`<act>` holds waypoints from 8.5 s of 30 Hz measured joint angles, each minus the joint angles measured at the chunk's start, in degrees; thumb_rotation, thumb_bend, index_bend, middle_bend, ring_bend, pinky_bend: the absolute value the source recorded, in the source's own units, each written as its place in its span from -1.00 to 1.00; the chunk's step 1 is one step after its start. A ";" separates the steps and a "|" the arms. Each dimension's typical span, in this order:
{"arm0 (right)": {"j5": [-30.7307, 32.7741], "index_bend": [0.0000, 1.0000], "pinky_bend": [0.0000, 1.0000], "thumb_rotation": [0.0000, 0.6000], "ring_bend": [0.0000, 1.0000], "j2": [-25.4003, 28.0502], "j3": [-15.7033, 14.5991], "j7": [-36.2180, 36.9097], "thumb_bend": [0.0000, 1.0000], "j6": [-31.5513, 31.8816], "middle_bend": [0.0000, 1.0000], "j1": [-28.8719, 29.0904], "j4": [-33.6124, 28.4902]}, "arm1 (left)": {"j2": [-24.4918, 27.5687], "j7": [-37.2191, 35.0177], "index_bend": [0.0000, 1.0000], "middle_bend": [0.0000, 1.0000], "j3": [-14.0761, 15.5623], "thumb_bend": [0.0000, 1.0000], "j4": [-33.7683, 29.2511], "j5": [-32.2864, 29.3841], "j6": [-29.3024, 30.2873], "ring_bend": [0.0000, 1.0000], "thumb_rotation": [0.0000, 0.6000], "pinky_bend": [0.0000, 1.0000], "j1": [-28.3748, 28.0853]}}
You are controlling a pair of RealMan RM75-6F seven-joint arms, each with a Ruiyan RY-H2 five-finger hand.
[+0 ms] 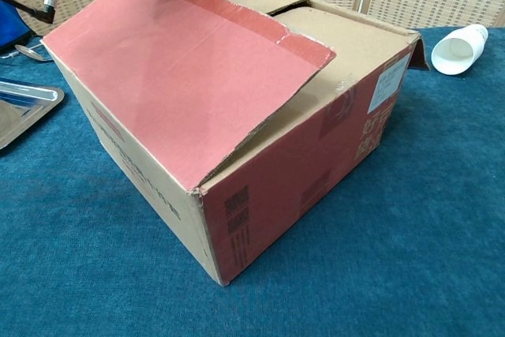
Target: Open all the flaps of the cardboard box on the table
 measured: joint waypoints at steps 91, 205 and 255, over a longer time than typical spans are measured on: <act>-0.04 -1.00 -1.00 1.00 -1.00 0.43 0.42 1.39 -0.91 -0.31 -1.00 -0.17 -0.27 | 14.92 -5.94 0.62 -0.97 3.19 -1.00 -11.59 7.71 -4.89 -1.00 -0.99 -1.00 5.79; -0.37 -1.00 -1.00 1.00 -1.00 0.64 -0.48 0.76 -0.89 -1.76 -1.00 0.06 -1.38 | 23.12 -24.56 0.09 -0.70 12.15 -1.00 -15.27 43.88 -5.89 -0.94 0.38 -0.80 17.66; -0.14 -1.00 -1.00 1.00 -1.00 1.47 -0.33 4.02 -0.88 -1.25 -1.00 0.07 -1.24 | -1.94 14.52 -0.11 -1.00 10.70 -1.00 -4.26 39.10 -3.55 -1.00 0.91 -0.93 7.58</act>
